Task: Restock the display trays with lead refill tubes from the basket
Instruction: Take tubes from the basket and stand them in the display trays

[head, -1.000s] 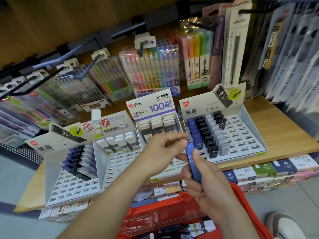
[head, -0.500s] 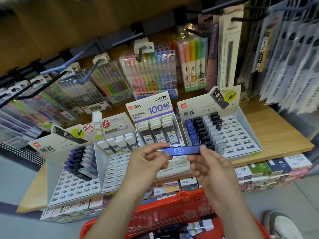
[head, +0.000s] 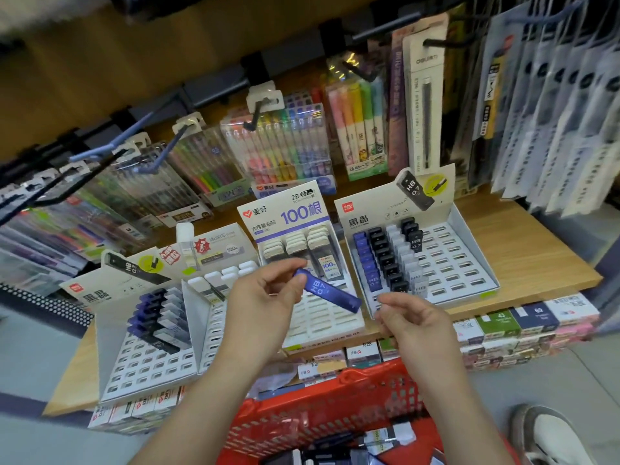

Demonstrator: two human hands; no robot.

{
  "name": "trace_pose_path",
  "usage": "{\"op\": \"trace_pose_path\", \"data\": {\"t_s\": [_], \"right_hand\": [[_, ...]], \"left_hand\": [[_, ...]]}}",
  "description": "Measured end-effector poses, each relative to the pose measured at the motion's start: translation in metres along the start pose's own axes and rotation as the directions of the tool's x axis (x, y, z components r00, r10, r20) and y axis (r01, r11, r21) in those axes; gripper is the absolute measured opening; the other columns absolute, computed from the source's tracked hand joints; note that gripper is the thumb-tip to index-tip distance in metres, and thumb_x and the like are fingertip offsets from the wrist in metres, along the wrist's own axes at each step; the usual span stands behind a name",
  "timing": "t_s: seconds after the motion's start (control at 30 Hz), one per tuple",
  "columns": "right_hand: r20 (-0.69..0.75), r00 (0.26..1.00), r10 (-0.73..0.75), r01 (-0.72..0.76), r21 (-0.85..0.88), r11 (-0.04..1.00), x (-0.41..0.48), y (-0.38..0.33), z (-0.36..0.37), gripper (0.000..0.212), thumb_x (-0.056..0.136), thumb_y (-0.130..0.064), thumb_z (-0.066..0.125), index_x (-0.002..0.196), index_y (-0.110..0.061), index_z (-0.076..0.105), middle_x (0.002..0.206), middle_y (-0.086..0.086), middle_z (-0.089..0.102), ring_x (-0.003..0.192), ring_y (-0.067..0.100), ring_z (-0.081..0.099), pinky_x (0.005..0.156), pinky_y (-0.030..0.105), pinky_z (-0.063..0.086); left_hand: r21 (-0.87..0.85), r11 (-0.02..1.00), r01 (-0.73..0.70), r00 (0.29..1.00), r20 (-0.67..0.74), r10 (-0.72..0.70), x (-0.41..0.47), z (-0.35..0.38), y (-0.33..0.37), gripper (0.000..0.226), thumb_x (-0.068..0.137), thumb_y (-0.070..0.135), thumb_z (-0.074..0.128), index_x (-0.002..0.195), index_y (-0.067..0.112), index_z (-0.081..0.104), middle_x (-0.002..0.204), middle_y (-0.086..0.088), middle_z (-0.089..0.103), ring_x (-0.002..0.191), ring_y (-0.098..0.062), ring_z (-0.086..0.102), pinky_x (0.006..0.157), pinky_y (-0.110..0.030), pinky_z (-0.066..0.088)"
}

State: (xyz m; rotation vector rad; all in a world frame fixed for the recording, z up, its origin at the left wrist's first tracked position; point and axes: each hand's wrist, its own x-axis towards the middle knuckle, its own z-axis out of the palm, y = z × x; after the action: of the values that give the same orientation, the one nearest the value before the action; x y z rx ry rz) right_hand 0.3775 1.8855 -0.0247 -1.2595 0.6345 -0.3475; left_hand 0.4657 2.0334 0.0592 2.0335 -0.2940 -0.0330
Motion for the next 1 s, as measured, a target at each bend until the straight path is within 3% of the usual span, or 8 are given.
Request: {"op": "trace_pose_path", "data": {"t_s": [0.13,0.23,0.3,0.43,0.57,0.77,0.9,1.0], "right_hand": [[0.186,0.981,-0.048,0.079,-0.168,0.983,-0.008,0.0,0.033,0.025,0.095,-0.01,0.059,0.093,-0.033,0.068,0.085,0.0,0.071,0.081,0.023,0.067,0.076,0.037,0.054],[0.35,0.933,-0.085,0.198,-0.302,0.933,-0.022,0.003,0.069,0.022,0.098,-0.016,0.056,0.096,-0.036,0.066,0.093,-0.012,0.067,0.083,0.009,0.063,0.069,0.021,0.049],[0.47,0.877,-0.098,0.313,-0.404,0.859,-0.034,0.007,0.094,0.021,0.1,-0.02,0.053,0.111,-0.033,0.066,0.103,-0.017,0.064,0.089,-0.001,0.059,0.075,0.014,0.046],[0.659,0.748,-0.077,0.543,-0.541,0.642,-0.055,0.017,0.137,0.036,0.1,-0.021,0.049,0.134,-0.029,0.056,0.132,-0.011,0.054,0.117,0.005,0.05,0.102,0.021,0.04],[0.762,0.647,-0.007,0.701,-0.592,0.397,-0.069,0.029,0.169,0.046,0.102,-0.027,0.043,0.148,-0.031,0.039,0.151,-0.006,0.036,0.141,0.014,0.027,0.117,0.028,0.025],[0.805,0.585,0.093,0.799,-0.593,0.104,-0.081,0.046,0.207,0.058,0.103,-0.034,0.039,0.155,-0.033,0.014,0.164,0.003,0.006,0.151,0.023,0.0,0.122,0.045,0.005],[0.803,0.585,0.115,0.804,-0.592,0.047,-0.078,0.059,0.222,0.061,0.104,-0.038,0.035,0.157,-0.031,0.006,0.165,0.008,-0.004,0.152,0.025,-0.008,0.122,0.045,-0.001],[0.792,0.6,0.116,0.794,-0.607,0.037,-0.077,0.064,0.225,0.061,0.104,-0.039,0.035,0.157,-0.028,0.008,0.165,0.008,-0.003,0.152,0.024,-0.005,0.122,0.041,0.001]], "left_hand": [[0.245,0.967,-0.068,0.998,0.003,0.069,0.004,-0.055,-0.004,0.023,0.085,0.012,0.068,0.091,0.033,0.07,0.074,0.006,0.068,0.067,-0.01,0.058,0.068,-0.024,0.053],[0.464,0.883,-0.068,0.997,-0.006,0.08,0.003,-0.114,-0.006,0.017,0.084,0.013,0.07,0.089,0.03,0.072,0.074,0.013,0.068,0.066,-0.002,0.06,0.059,-0.007,0.044],[0.578,0.813,-0.068,0.995,-0.023,0.1,0.003,-0.154,-0.012,0.016,0.083,0.012,0.07,0.087,0.028,0.073,0.073,0.02,0.066,0.066,0.006,0.06,0.059,-0.002,0.039],[0.712,0.7,-0.046,0.989,-0.067,0.133,0.004,-0.221,-0.04,0.013,0.083,0.01,0.071,0.092,0.02,0.075,0.079,0.011,0.067,0.074,-0.008,0.061,0.073,-0.021,0.043],[0.76,0.646,-0.069,0.991,-0.023,0.133,0.004,-0.252,-0.08,0.013,0.083,0.011,0.071,0.094,0.017,0.075,0.092,0.003,0.07,0.085,-0.017,0.062,0.078,-0.023,0.041],[0.734,0.671,-0.108,0.991,0.025,0.132,-0.001,-0.252,-0.114,0.015,0.087,0.012,0.067,0.099,0.014,0.074,0.098,-0.003,0.071,0.09,-0.022,0.063,0.084,-0.03,0.047],[0.708,0.701,-0.088,0.993,0.003,0.122,0.003,-0.255,-0.13,0.016,0.087,0.015,0.067,0.102,0.015,0.074,0.101,-0.003,0.072,0.096,-0.022,0.064,0.091,-0.032,0.047],[0.72,0.679,-0.144,0.984,0.029,0.178,0.004,-0.255,-0.138,0.013,0.084,0.015,0.07,0.094,0.019,0.076,0.091,-0.002,0.073,0.089,-0.023,0.064,0.085,-0.034,0.049]]}}
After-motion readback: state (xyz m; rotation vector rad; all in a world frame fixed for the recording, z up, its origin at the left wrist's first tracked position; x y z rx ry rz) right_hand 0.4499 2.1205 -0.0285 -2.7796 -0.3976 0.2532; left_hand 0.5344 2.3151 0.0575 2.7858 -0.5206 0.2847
